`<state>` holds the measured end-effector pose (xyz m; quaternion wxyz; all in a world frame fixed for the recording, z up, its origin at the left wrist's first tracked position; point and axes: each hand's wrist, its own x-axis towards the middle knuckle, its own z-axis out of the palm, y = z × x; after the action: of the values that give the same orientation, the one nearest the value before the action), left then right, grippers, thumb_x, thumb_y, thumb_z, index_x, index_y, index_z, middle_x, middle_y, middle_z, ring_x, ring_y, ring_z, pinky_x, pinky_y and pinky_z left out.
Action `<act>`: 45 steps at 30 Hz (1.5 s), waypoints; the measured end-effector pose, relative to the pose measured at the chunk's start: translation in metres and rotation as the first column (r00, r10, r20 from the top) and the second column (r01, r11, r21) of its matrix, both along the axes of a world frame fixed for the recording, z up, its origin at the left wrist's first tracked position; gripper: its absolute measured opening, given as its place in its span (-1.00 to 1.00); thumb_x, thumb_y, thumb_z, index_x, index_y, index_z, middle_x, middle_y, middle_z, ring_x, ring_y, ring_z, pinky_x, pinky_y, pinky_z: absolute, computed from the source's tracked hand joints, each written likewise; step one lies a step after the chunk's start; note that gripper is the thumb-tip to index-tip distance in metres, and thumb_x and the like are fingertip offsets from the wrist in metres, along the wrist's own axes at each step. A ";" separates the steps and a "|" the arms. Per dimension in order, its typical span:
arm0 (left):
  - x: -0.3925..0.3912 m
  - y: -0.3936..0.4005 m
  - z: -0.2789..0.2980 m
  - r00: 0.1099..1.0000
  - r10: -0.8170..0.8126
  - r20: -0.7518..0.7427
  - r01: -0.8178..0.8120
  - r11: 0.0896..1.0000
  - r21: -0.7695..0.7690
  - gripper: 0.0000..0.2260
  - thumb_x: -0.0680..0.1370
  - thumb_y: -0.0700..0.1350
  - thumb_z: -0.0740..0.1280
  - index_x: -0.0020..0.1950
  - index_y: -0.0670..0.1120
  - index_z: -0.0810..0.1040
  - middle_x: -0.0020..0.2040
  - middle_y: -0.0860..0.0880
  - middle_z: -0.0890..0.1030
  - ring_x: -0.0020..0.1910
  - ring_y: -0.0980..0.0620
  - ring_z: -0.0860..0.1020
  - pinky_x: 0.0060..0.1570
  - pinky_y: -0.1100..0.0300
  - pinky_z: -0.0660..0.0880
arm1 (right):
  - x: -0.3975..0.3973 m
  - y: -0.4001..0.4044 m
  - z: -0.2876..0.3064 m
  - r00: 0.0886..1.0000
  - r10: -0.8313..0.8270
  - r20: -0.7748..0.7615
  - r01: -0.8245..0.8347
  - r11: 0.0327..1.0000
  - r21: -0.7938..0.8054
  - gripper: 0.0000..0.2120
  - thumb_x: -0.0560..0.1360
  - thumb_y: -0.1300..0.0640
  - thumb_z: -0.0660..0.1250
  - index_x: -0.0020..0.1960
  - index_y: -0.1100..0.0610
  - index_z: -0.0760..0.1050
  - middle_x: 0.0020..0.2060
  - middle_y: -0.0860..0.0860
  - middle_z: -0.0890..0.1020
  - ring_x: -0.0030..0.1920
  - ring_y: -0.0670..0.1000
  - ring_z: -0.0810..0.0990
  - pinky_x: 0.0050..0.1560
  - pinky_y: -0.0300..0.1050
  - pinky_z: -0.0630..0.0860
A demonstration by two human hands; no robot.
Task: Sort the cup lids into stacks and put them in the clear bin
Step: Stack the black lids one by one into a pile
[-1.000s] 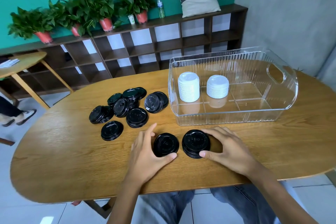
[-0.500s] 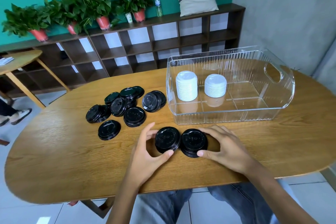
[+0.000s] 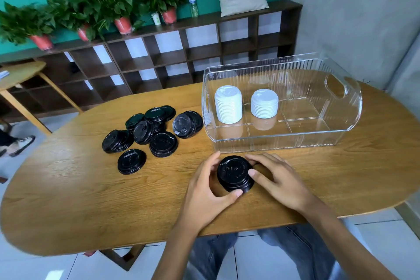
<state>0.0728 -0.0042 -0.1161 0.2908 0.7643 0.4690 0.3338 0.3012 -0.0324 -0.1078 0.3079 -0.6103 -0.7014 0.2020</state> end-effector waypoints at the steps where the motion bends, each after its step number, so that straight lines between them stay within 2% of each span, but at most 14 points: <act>1: -0.001 0.000 0.000 1.000 -0.003 0.011 0.003 1.000 0.000 -0.18 0.34 0.24 0.55 0.47 0.50 0.18 0.34 0.38 0.47 0.34 0.31 0.46 0.31 0.45 0.32 | 0.000 0.001 -0.001 1.000 -0.004 -0.006 0.004 1.000 0.004 -0.60 0.62 -0.11 0.22 0.45 -0.11 0.40 0.21 -0.25 0.56 0.30 -0.15 0.42 0.41 0.04 0.28; 3: -0.002 0.000 -0.001 1.000 -0.006 0.025 0.006 1.000 0.006 -0.20 0.35 0.20 0.56 0.48 0.46 0.21 0.34 0.35 0.50 0.33 0.27 0.49 0.32 0.39 0.38 | 0.000 0.001 -0.001 1.000 -0.009 -0.005 0.009 1.000 0.009 -0.62 0.64 -0.03 0.24 0.45 -0.10 0.41 0.21 -0.24 0.56 0.30 -0.13 0.42 0.41 0.04 0.27; 8: -0.001 0.000 -0.001 1.000 -0.014 0.004 0.015 1.000 -0.009 -0.23 0.37 0.23 0.52 0.44 0.54 0.17 0.32 0.39 0.50 0.31 0.29 0.50 0.30 0.47 0.34 | 0.000 0.001 -0.001 0.999 -0.010 0.034 0.010 1.000 0.002 -0.59 0.62 0.08 0.27 0.45 -0.10 0.41 0.25 -0.20 0.55 0.32 -0.11 0.41 0.40 0.03 0.27; 20: -0.002 0.002 -0.004 1.000 -0.028 -0.013 0.028 0.999 -0.019 -0.25 0.37 0.27 0.49 0.44 0.53 0.17 0.31 0.42 0.48 0.32 0.36 0.45 0.35 0.28 0.39 | 0.000 0.000 0.001 0.997 0.013 0.073 -0.014 1.000 0.001 -0.58 0.62 0.07 0.26 0.46 -0.11 0.39 0.27 -0.19 0.53 0.33 -0.12 0.38 0.38 -0.01 0.24; 24: -0.003 0.000 -0.001 0.999 -0.044 -0.015 0.043 0.998 -0.038 -0.22 0.37 0.27 0.51 0.49 0.46 0.18 0.34 0.38 0.49 0.32 0.32 0.48 0.35 0.24 0.40 | 0.001 -0.002 0.002 0.995 0.020 0.093 -0.019 1.000 -0.013 -0.51 0.60 -0.04 0.28 0.51 -0.12 0.31 0.31 -0.21 0.49 0.35 -0.13 0.35 0.38 -0.06 0.22; 26: -0.008 0.001 0.001 0.999 -0.029 0.032 0.030 0.999 -0.027 -0.30 0.42 0.25 0.49 0.49 0.42 0.24 0.35 0.36 0.51 0.30 0.28 0.51 0.32 0.27 0.40 | 0.001 -0.002 0.002 0.995 0.030 0.097 -0.028 0.999 -0.016 -0.46 0.58 -0.14 0.28 0.52 -0.13 0.28 0.31 -0.23 0.47 0.35 -0.15 0.35 0.38 -0.07 0.23; 29: -0.027 0.017 0.005 0.980 0.137 0.144 -0.153 0.983 0.103 -0.56 0.54 0.14 0.38 0.41 0.24 0.41 0.26 0.29 0.59 0.22 0.22 0.58 0.29 0.15 0.47 | 0.001 -0.001 0.002 0.995 0.047 0.085 -0.045 0.999 -0.025 -0.34 0.49 -0.35 0.25 0.52 -0.15 0.27 0.27 -0.27 0.46 0.33 -0.19 0.34 0.39 -0.07 0.23; 31: -0.047 0.037 0.006 0.938 0.305 0.163 -0.333 0.924 0.188 -0.64 0.58 -0.03 0.39 0.37 0.09 0.49 0.24 0.20 0.58 0.20 0.19 0.56 0.29 -0.01 0.50 | 0.000 -0.001 0.001 0.995 0.051 0.081 -0.049 0.998 -0.027 -0.26 0.41 -0.43 0.23 0.52 -0.16 0.28 0.26 -0.29 0.45 0.33 -0.20 0.32 0.39 -0.07 0.22; 34: -0.076 0.072 0.008 0.871 0.486 0.074 -0.486 0.828 0.279 -0.61 0.57 -0.22 0.43 0.40 -0.10 0.49 0.32 -0.02 0.53 0.32 -0.02 0.47 0.36 -0.15 0.43 | 0.000 0.000 0.000 0.995 0.049 0.085 -0.046 0.999 -0.028 -0.22 0.37 -0.47 0.24 0.51 -0.17 0.28 0.28 -0.31 0.43 0.35 -0.22 0.30 0.40 -0.08 0.21; 37: -0.089 0.096 0.010 0.863 0.505 -0.022 -0.493 0.849 0.189 -0.42 0.57 -0.15 0.45 0.55 -0.10 0.33 0.50 -0.08 0.41 0.49 -0.06 0.35 0.50 -0.01 0.29 | 0.000 0.001 0.000 0.996 0.054 0.078 -0.051 0.998 -0.037 -0.19 0.34 -0.50 0.23 0.51 -0.19 0.28 0.28 -0.33 0.41 0.34 -0.24 0.28 0.39 -0.10 0.21; 39: -0.088 0.104 0.009 0.869 0.483 -0.110 -0.471 0.874 0.119 -0.29 0.55 -0.10 0.48 0.62 -0.06 0.21 0.55 -0.08 0.38 0.53 -0.10 0.34 0.53 -0.06 0.26 | 0.000 0.001 0.000 0.995 0.055 0.082 -0.052 0.998 -0.037 -0.19 0.34 -0.50 0.24 0.51 -0.19 0.28 0.27 -0.34 0.41 0.32 -0.25 0.29 0.37 -0.13 0.19; 41: -0.086 0.106 0.006 0.866 0.468 -0.175 -0.451 0.883 0.129 -0.25 0.52 -0.07 0.50 0.63 -0.04 0.19 0.52 -0.09 0.43 0.50 -0.13 0.38 0.51 -0.14 0.30 | 0.001 0.001 0.000 0.995 0.051 0.091 -0.048 0.998 -0.037 -0.21 0.35 -0.48 0.26 0.51 -0.19 0.28 0.27 -0.33 0.42 0.32 -0.25 0.29 0.34 -0.16 0.18; 45: -0.089 0.103 0.006 0.859 0.487 -0.156 -0.474 0.873 0.112 -0.26 0.51 0.01 0.53 0.60 -0.01 0.24 0.54 -0.06 0.39 0.51 -0.13 0.35 0.48 -0.12 0.34 | 0.000 0.001 0.000 0.994 0.052 0.096 -0.049 0.998 -0.034 -0.23 0.36 -0.46 0.27 0.50 -0.19 0.29 0.27 -0.32 0.43 0.32 -0.23 0.30 0.34 -0.15 0.20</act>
<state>-0.0158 0.0985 -0.1105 0.1280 0.6596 0.6570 0.3419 0.3011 -0.0315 -0.1076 0.2586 -0.6061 -0.7276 0.1909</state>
